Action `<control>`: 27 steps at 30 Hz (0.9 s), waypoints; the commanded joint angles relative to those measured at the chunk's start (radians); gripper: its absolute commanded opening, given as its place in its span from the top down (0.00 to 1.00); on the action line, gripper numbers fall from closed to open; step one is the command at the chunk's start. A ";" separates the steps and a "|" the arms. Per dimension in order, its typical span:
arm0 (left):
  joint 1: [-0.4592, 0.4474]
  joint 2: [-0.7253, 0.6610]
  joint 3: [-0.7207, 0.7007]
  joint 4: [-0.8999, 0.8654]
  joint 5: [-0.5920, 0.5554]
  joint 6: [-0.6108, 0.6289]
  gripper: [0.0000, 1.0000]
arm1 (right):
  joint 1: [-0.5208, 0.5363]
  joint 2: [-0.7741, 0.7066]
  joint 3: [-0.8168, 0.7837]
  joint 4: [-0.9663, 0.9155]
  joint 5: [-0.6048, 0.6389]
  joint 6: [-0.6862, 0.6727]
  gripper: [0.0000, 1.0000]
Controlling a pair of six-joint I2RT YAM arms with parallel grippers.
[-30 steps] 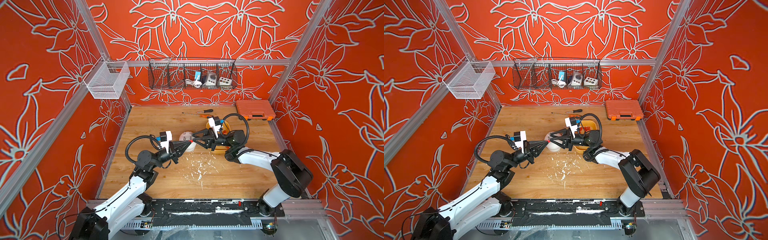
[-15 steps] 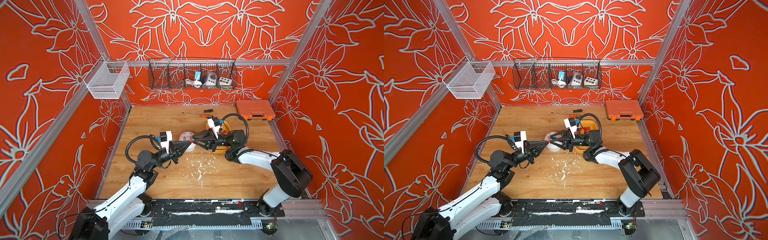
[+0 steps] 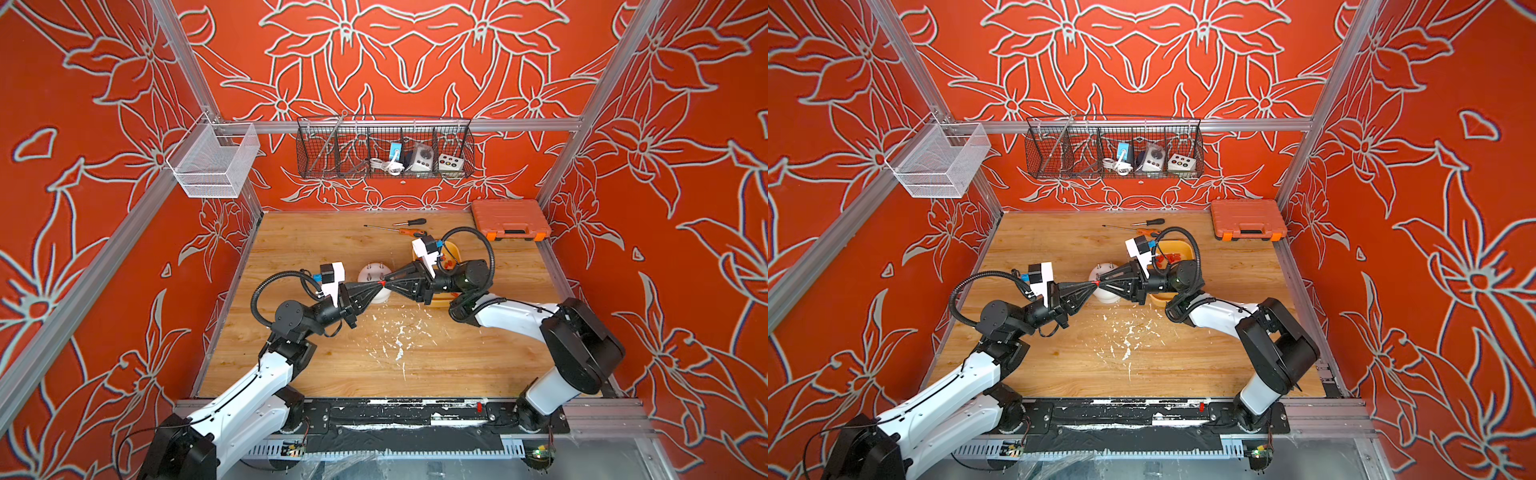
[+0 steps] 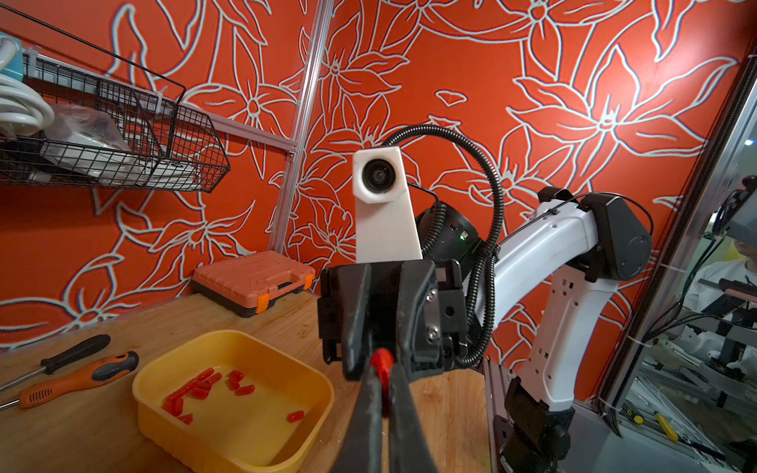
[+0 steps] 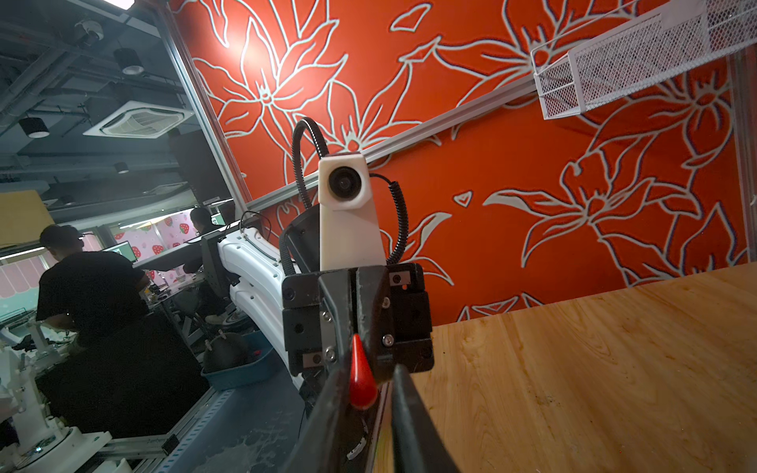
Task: Cover the protruding screws with screw protection sleeves
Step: Pick up the screw protection sleeve from the center of the board.
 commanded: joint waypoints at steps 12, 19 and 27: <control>-0.012 0.004 -0.003 0.019 0.010 0.019 1.00 | 0.001 0.010 0.046 0.035 -0.023 0.009 1.00; -0.012 -0.060 -0.012 -0.150 -0.035 0.153 0.63 | -0.023 0.016 0.083 0.034 -0.050 0.106 1.00; -0.074 -0.182 -0.093 -0.487 -0.307 0.580 0.48 | -0.100 0.022 0.059 0.010 -0.211 0.382 1.00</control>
